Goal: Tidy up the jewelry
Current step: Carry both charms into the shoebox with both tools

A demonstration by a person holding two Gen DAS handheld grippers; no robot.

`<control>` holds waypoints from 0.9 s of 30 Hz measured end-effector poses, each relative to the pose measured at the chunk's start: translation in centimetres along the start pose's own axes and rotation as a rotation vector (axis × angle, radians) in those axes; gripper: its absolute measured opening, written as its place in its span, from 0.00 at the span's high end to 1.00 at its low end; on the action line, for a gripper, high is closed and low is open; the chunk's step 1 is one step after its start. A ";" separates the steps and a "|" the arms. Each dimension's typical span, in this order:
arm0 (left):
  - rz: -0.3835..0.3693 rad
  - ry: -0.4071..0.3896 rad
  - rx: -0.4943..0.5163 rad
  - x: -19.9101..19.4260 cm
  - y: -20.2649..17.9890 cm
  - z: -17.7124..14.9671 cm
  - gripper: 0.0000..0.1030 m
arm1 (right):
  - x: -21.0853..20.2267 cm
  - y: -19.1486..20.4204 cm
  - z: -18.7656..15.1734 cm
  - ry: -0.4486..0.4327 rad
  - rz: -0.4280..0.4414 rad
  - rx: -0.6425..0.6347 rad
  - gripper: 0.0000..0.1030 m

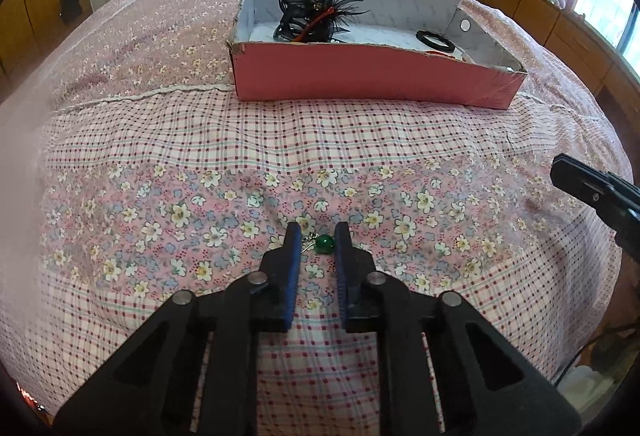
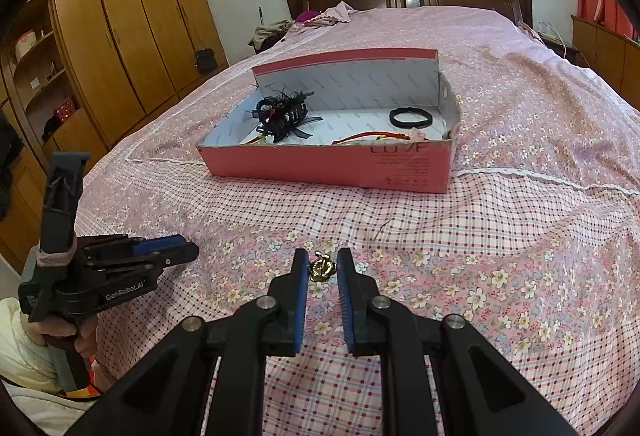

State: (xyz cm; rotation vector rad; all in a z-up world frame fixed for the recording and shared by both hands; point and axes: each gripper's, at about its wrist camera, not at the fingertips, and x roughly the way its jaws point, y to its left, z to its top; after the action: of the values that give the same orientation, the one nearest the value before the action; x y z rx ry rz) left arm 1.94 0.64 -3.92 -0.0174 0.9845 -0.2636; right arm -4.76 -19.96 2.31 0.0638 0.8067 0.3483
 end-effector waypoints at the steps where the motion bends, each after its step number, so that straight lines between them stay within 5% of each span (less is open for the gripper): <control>1: -0.005 -0.002 0.000 -0.1 0.0 0.0 0.99 | 0.0 0.0 0.0 0.000 0.000 0.000 0.84; 27: -0.081 -0.135 0.049 -5.6 -2.2 2.5 1.00 | -2.4 0.4 1.9 -0.062 -0.008 -0.003 0.84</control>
State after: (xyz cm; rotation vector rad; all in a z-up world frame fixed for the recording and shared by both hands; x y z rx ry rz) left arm 0.59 -0.43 2.34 -0.0299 0.8444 -0.3566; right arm -5.01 -20.28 5.39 0.0686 0.7444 0.3386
